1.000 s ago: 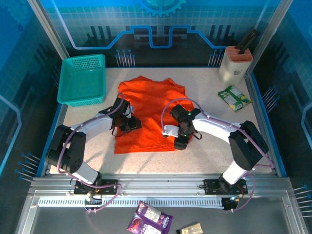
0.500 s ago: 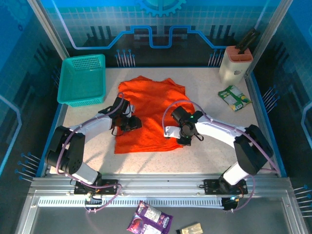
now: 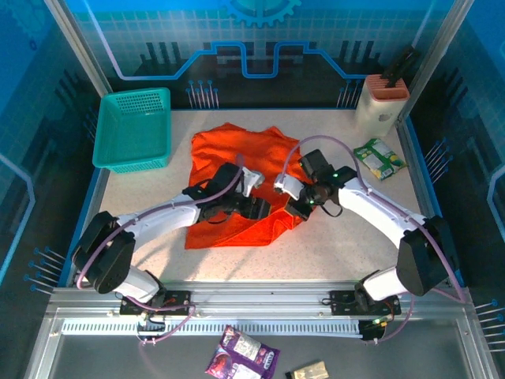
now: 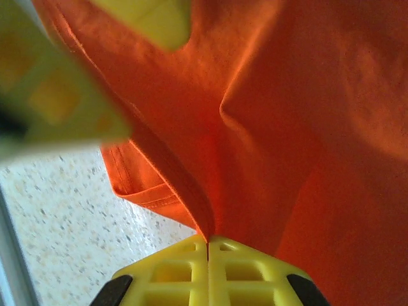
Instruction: Fold the inside-out t-shirt
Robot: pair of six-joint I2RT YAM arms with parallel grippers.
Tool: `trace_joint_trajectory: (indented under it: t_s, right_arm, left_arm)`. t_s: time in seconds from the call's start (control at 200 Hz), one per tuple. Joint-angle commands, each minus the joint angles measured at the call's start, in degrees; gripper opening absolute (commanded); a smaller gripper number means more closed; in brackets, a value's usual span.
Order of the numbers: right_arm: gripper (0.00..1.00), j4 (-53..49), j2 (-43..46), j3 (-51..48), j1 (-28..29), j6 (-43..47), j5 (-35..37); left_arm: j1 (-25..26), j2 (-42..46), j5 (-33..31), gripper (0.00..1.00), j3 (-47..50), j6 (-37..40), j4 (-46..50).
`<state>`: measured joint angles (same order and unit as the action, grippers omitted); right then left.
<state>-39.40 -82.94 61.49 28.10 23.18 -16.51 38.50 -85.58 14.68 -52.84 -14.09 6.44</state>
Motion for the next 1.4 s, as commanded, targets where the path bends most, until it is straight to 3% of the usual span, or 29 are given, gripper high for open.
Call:
trace_joint_trajectory:
  t_s: [0.0,0.29,0.38,0.46,0.59,0.75,0.986,1.111,1.171,1.301,1.396]
  right_arm:
    - [0.0,0.8,0.12,1.24,-1.77,-6.67,-7.06]
    - [0.0,1.45,3.21,1.12,-5.27,-8.78,-10.21]
    - [0.0,1.15,3.9,1.26,-6.37,-8.79,-9.17]
    - [0.0,0.86,4.62,1.5,-7.77,-8.95,-6.86]
    - [0.0,0.85,4.84,2.78,-11.09,-9.59,-0.49]
    - [0.0,2.49,3.2,5.73,-15.28,-11.04,4.62]
    - [0.0,4.66,1.29,9.59,-17.42,-15.41,8.51]
    - [0.34,4.24,3.5,8.19,-17.31,-24.16,8.96]
    - [0.43,4.24,6.67,5.51,-16.35,-29.87,8.79]
    - [0.47,5.65,15.73,-2.61,-10.39,-41.46,9.8]
    - [0.43,10.39,20.81,-9.13,-4.53,-47.27,5.19]
  left_arm:
    - [1.35,-0.96,-3.05,0.63,1.49,4.84,-5.75]
    - [4.28,-8.36,-5.69,0.67,-1.65,11.96,-2.13]
    - [4.54,-8.39,-8.33,0.64,-1.65,13.82,-0.6]
    - [4.51,-7.67,-11.81,0.54,-1.72,15.32,1.62]
    - [4.35,-5.5,-15.99,0.25,-1.1,17.48,4.06]
    - [2.8,-4.85,-12.68,0.03,-3.39,18.22,5.41]
    - [2.04,-7.43,-6.01,0.0,-14.17,15.8,8.39]
    - [1.27,-9.61,-4.47,0.0,-22.2,12.47,13.17]
    - [1.3,-10.93,-4.63,0.0,-26.59,11.21,16.09]
    - [1.14,-12.29,-4.44,0.0,-32.79,8.88,19.97]
    - [0.95,-12.98,-3.18,0.0,-35.53,7.45,21.77]
